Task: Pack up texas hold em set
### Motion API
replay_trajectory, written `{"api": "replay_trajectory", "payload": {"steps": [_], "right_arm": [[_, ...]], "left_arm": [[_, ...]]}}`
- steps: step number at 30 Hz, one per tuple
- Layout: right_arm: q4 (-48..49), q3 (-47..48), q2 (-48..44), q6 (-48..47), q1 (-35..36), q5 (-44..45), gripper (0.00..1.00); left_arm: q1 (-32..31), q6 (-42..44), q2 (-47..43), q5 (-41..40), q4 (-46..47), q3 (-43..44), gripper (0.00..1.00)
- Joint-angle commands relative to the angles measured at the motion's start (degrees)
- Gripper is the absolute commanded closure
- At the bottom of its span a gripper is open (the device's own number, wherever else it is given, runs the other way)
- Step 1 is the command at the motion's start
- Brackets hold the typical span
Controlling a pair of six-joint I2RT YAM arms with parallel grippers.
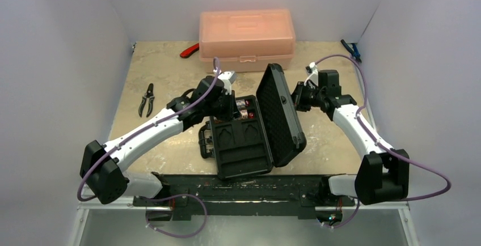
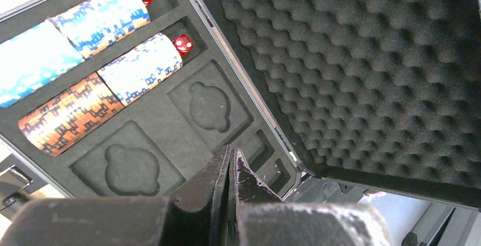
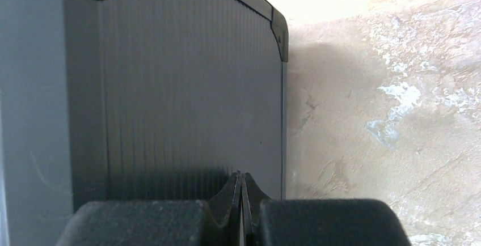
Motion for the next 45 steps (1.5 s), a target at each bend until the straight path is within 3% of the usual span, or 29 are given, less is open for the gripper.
{"api": "replay_trajectory", "payload": {"steps": [1,34,45], "right_arm": [[1.28,3.61,0.58,-0.19,1.95,-1.84,0.97],[3.56,6.51,2.53,2.71,11.62,-2.71,0.99],[3.17,7.72,3.11,2.8,13.32,-2.14,0.99]], "left_arm": [[-1.16,-1.11,1.63,1.1,3.88,3.16,1.0],[-2.69,-1.1,1.2,-0.17,4.87,3.99,1.0],[-2.69,-2.28,-5.01,-6.22,1.49,-2.61,1.0]]}}
